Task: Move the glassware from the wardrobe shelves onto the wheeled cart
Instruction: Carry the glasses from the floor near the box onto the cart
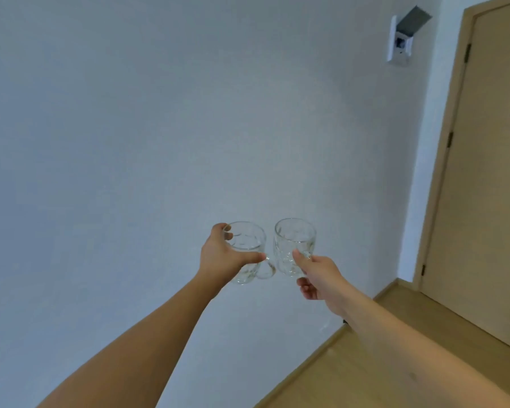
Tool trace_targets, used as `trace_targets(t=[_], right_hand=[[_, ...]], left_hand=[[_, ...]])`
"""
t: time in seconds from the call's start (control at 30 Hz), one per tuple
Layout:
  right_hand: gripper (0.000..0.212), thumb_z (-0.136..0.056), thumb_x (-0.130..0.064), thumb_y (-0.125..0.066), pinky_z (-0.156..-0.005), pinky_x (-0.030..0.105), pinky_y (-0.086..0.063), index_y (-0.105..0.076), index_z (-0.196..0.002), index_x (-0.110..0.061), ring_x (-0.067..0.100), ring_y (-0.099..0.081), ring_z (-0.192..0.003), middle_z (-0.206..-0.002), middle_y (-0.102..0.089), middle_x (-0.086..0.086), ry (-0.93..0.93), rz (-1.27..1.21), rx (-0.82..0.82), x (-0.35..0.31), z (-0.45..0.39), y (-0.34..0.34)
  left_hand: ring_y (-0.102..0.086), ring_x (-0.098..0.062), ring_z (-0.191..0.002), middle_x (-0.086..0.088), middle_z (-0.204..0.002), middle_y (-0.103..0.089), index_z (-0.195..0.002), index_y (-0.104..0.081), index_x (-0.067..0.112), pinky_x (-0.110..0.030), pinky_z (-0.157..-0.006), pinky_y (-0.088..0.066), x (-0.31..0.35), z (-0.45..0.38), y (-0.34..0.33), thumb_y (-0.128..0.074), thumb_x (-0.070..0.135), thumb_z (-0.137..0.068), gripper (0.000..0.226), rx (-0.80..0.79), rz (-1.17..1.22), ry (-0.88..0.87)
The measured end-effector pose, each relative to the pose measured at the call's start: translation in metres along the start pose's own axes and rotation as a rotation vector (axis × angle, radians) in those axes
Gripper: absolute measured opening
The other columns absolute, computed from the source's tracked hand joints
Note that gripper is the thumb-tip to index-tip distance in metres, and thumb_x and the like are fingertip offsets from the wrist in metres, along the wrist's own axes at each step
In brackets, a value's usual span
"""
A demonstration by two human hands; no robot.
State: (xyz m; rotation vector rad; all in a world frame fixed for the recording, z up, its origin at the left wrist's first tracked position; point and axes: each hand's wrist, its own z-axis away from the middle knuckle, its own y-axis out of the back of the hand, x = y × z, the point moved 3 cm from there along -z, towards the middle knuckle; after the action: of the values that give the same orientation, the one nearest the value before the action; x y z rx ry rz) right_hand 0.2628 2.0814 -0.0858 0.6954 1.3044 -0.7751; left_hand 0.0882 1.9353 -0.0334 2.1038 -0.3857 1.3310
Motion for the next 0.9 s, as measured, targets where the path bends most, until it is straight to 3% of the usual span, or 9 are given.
trace_targets(t=[0.23, 0.47, 0.7, 0.9], right_hand=[[0.035, -0.09, -0.052, -0.07, -0.053, 0.029, -0.048, -0.066, -0.087, -0.017, 0.022, -0.053, -0.059, -0.053, -0.054, -0.004, 0.023, 0.071, -0.318, -0.003, 0.021, -0.193], [0.042, -0.091, -0.055, -0.067, -0.053, 0.028, -0.052, -0.059, -0.075, -0.017, 0.018, -0.055, -0.049, -0.062, -0.062, 0.005, 0.033, 0.175, -0.648, 0.012, 0.078, -0.36], [0.045, -0.092, -0.056, -0.065, -0.053, 0.028, -0.052, -0.056, -0.076, -0.015, 0.018, -0.055, -0.05, -0.064, -0.063, 0.006, 0.08, 0.273, -1.007, 0.033, 0.173, -0.51], [0.046, -0.093, -0.055, -0.064, -0.054, 0.028, -0.053, -0.054, -0.079, -0.013, 0.019, -0.055, -0.053, -0.067, -0.063, 0.008, 0.113, 0.329, -1.292, 0.049, 0.274, -0.624]], left_hand=[[-0.058, -0.017, -0.114, 0.01, -0.123, -0.056, -0.139, -0.041, 0.029, -0.04, -0.096, -0.053, -0.061, 0.046, 0.188, -0.098, 0.042, -0.049, 0.107, 0.315, -0.097, 0.121], [-0.057, -0.016, -0.116, 0.013, -0.121, -0.055, -0.136, -0.042, 0.032, -0.043, -0.097, -0.053, -0.106, 0.145, 0.339, -0.098, 0.044, -0.046, 0.107, 0.632, -0.155, 0.286], [-0.058, -0.015, -0.113, 0.019, -0.114, -0.055, -0.13, -0.044, 0.034, -0.043, -0.098, -0.052, -0.132, 0.272, 0.461, -0.095, 0.05, -0.038, 0.107, 0.981, -0.243, 0.443], [-0.06, -0.017, -0.11, 0.008, -0.119, -0.06, -0.132, -0.045, 0.029, -0.042, -0.096, -0.053, -0.141, 0.378, 0.536, -0.099, 0.045, -0.039, 0.109, 1.253, -0.313, 0.565]])
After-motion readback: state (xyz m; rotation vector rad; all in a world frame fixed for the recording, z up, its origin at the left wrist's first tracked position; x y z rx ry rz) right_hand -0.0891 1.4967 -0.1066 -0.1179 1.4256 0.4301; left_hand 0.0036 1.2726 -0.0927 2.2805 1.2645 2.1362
